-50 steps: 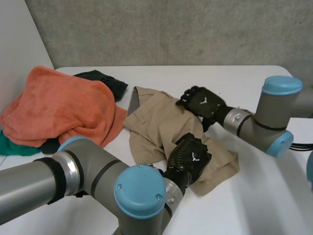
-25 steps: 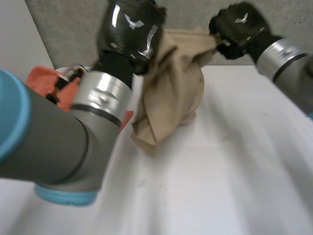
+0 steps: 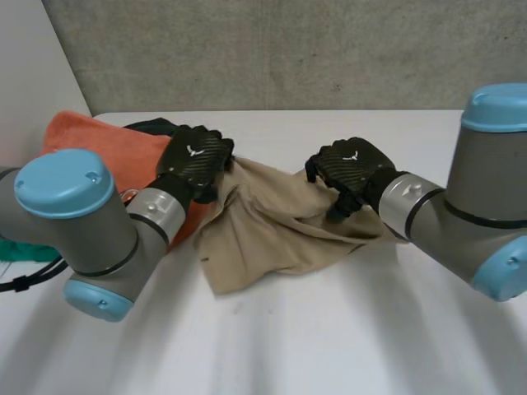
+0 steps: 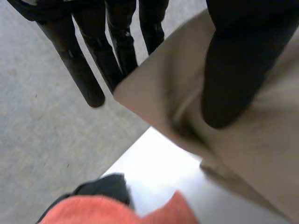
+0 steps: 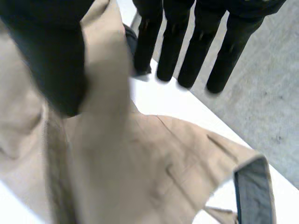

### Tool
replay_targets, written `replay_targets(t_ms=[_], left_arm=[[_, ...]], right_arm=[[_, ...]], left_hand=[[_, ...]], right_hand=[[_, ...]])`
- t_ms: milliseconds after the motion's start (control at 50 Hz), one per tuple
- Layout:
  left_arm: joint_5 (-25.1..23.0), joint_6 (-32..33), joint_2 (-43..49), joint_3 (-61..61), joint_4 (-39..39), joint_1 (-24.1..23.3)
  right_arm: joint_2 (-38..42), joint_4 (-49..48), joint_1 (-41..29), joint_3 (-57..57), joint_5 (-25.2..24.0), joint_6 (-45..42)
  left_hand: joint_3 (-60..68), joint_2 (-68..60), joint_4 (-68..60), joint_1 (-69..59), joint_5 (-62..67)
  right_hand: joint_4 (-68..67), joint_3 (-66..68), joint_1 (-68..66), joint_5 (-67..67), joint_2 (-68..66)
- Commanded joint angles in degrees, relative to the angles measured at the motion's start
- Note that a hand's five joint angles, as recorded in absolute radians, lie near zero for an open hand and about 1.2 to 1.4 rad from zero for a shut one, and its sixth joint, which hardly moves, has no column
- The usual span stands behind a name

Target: Fold the laundry.

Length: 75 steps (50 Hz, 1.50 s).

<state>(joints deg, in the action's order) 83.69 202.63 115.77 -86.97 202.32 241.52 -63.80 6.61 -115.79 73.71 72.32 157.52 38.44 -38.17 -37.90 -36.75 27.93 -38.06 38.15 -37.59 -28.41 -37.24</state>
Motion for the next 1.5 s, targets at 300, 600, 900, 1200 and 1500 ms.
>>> replay_targets(t_ms=[300, 600, 900, 1200, 1500], left_arm=[[1.6, -0.9, -27.6, -11.3, -10.9, -4.4], [10.6, -11.5, -13.6, -12.3, -12.4, -3.2], [10.1, -10.3, 4.2, -1.2, -6.9, 0.4], [10.4, -5.2, -8.1, 6.9, -7.2, -1.0], [11.9, -5.8, -35.0, 21.5, -9.9, -4.2]], right_arm=[[-13.6, 10.5, 5.0, 1.3, 4.4, -2.0], [-14.1, -5.3, 4.6, 25.9, 5.6, -2.2], [-1.4, -30.7, 3.4, 30.6, 7.9, -8.2], [-12.1, -26.1, 4.2, 18.2, 8.1, -13.2], [-31.7, 1.6, 4.3, -14.0, 8.4, -11.9]], left_hand=[[-19.1, 18.9, 18.6, 17.5, -18.6], [-19.0, 18.7, 18.4, 17.3, -18.5], [-6.9, 6.7, 6.4, 5.2, -6.4], [41.6, -41.8, -42.1, -43.2, 42.1], [41.6, -41.8, -42.1, -43.2, 42.1]], right_hand=[[15.2, -15.3, 14.7, 15.5, 14.4], [13.8, -13.9, 13.4, 14.2, 13.0], [8.1, -8.2, 7.7, 8.5, 7.3], [-41.9, 41.8, -42.4, -41.6, -42.8], [-41.9, 41.8, -42.4, -41.6, -42.8]])
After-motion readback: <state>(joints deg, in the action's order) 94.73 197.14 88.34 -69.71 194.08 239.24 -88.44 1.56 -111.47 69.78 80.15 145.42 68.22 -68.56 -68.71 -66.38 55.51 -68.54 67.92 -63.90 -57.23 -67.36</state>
